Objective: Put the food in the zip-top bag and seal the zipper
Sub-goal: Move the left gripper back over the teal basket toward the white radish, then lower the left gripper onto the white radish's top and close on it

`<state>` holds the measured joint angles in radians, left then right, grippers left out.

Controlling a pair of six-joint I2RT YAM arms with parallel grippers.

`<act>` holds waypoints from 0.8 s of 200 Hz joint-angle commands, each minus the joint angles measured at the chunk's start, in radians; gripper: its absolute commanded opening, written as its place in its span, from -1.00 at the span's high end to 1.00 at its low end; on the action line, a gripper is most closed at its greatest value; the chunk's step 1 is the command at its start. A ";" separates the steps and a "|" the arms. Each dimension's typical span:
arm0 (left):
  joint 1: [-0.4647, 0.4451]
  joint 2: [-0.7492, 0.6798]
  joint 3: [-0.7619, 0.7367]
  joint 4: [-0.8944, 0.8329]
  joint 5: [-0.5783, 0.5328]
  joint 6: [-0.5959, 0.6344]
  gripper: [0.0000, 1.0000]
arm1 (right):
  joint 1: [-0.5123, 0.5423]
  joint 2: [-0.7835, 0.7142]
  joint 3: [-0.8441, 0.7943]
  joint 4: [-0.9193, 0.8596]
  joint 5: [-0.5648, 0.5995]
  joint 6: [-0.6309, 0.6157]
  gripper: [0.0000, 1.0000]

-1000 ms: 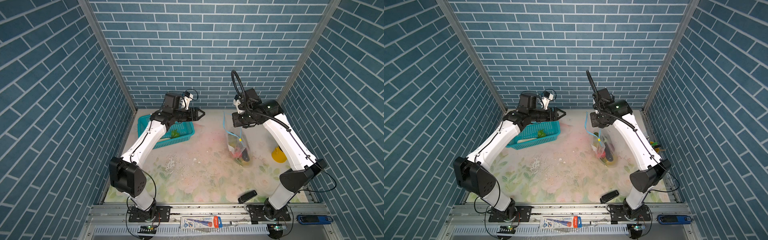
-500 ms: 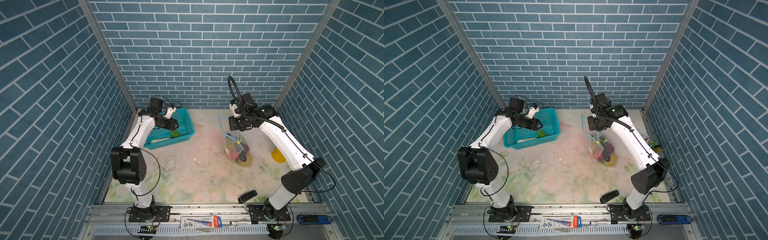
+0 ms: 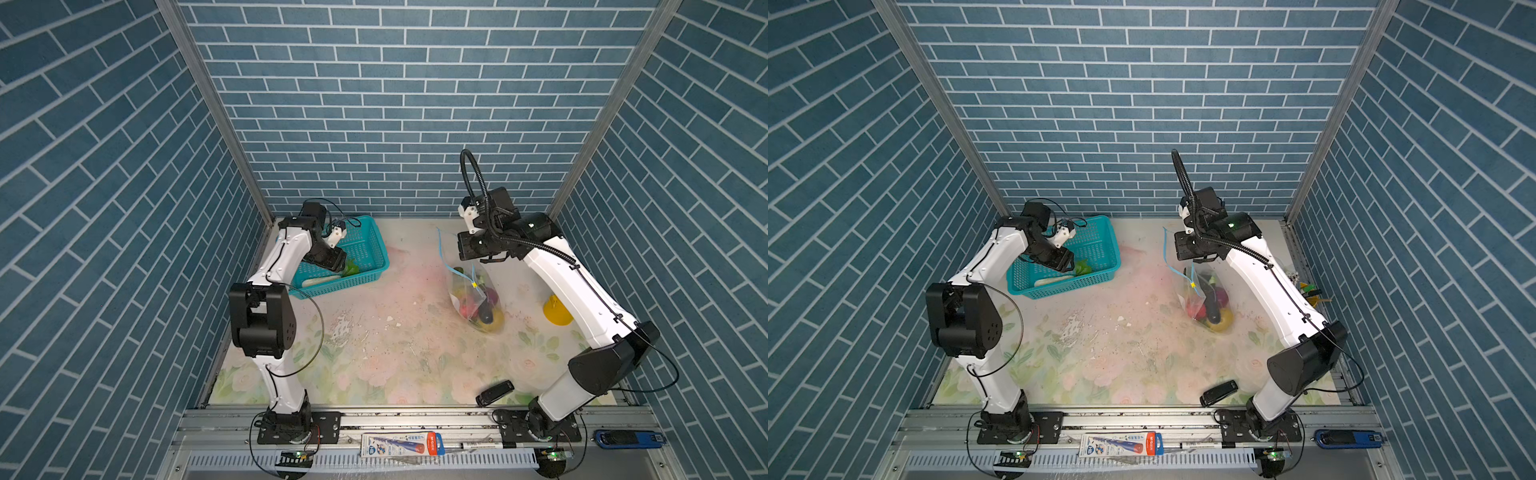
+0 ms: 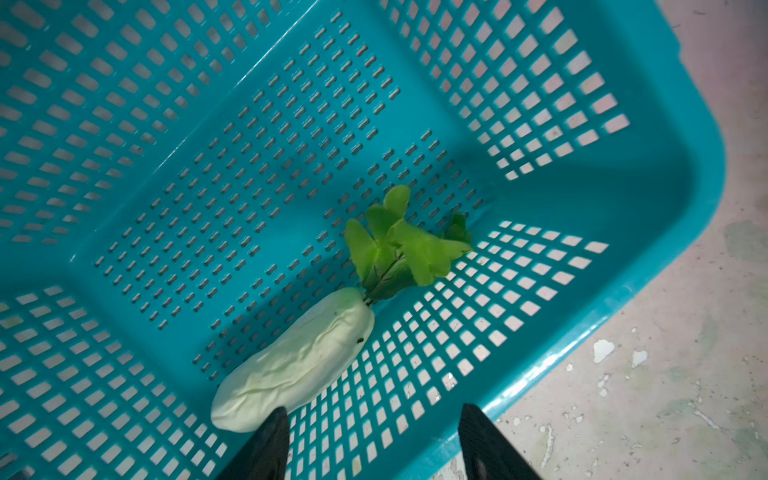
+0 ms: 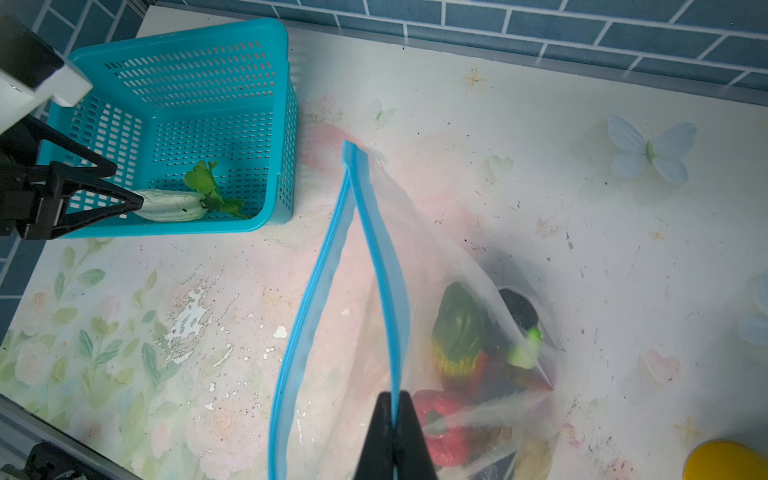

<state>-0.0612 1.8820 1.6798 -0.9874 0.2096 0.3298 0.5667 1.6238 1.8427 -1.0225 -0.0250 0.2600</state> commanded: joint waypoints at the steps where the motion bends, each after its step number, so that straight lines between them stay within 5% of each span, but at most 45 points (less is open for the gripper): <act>1: 0.012 0.049 0.032 -0.051 -0.032 0.032 -0.36 | 0.001 -0.039 -0.007 0.004 -0.003 -0.042 1.00; 160: 0.012 0.196 0.083 -0.098 -0.120 0.092 -0.33 | -0.002 -0.049 0.004 0.012 -0.001 -0.053 1.00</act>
<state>-0.0517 2.0487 1.7721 -1.0618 0.1162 0.3981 0.5663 1.5852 1.8294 -1.0153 -0.0227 0.2344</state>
